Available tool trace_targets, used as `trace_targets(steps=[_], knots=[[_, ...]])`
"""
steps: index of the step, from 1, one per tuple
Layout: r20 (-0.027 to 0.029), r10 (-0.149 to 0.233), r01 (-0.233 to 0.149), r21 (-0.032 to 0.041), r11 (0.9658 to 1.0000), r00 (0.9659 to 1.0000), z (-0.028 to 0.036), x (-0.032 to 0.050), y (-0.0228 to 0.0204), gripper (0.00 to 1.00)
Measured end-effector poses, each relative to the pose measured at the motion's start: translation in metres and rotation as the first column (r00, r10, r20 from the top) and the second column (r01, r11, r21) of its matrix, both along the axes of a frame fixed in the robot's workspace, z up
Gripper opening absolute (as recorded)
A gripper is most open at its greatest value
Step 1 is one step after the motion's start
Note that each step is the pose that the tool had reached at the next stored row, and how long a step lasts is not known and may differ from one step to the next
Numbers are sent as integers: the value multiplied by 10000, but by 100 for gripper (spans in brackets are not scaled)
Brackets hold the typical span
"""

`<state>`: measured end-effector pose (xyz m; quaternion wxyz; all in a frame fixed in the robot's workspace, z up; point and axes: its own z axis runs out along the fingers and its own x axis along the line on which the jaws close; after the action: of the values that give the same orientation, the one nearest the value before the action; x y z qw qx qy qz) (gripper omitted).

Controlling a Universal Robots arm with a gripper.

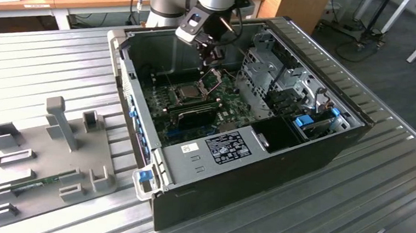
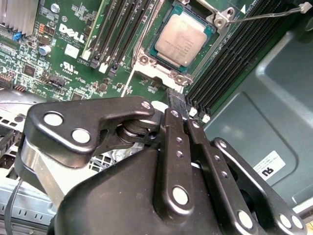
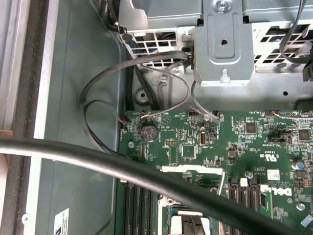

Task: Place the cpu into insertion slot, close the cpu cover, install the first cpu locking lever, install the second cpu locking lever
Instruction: 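Close the cpu cover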

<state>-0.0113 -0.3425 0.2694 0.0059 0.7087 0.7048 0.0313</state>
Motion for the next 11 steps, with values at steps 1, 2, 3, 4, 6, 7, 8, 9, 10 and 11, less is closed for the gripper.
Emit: trace_targets(steps=[1, 2, 3, 4, 6, 7, 8, 9, 10, 11], knots=[[0, 1, -1, 0, 10000, 10000, 0, 6, 0, 10], [0, 0, 0, 0, 10000, 10000, 0, 13, 0, 10], [0, 1, -1, 0, 10000, 10000, 0, 19, 0, 10], [0, 1, -1, 0, 10000, 10000, 0, 24, 0, 10], [0, 0, 0, -1, 10000, 10000, 0, 26, 0, 10], [0, -1, 1, 0, 10000, 10000, 0, 26, 0, 10], [0, 0, 0, 0, 10000, 10000, 0, 26, 0, 10], [0, 1, -1, -1, 10000, 10000, 0, 27, 0, 10], [0, 0, 0, 0, 10000, 10000, 0, 27, 0, 10], [0, 0, 0, 0, 10000, 10000, 0, 27, 0, 10]])
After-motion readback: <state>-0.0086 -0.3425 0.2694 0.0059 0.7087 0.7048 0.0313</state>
